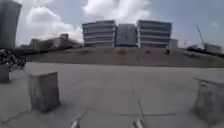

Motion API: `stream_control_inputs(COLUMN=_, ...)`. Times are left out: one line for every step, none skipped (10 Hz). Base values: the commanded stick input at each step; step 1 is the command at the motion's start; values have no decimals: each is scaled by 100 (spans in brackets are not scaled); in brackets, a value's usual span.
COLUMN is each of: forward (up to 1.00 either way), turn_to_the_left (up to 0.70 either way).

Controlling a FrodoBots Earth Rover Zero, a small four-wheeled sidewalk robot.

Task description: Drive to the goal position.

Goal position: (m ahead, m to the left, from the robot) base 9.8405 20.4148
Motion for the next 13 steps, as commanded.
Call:
stream_control_inputs(forward=85, turn_to_the_left=0)
stream_control_inputs(forward=85, turn_to_the_left=0)
stream_control_inputs(forward=85, turn_to_the_left=0)
stream_control_inputs(forward=85, turn_to_the_left=0)
stream_control_inputs(forward=85, turn_to_the_left=0)
stream_control_inputs(forward=85, turn_to_the_left=0)
stream_control_inputs(forward=85, turn_to_the_left=0)
stream_control_inputs(forward=85, turn_to_the_left=0)
stream_control_inputs(forward=85, turn_to_the_left=0)
stream_control_inputs(forward=85, turn_to_the_left=0)
stream_control_inputs(forward=85, turn_to_the_left=0)
stream_control_inputs(forward=85, turn_to_the_left=0)
stream_control_inputs(forward=85, turn_to_the_left=0)
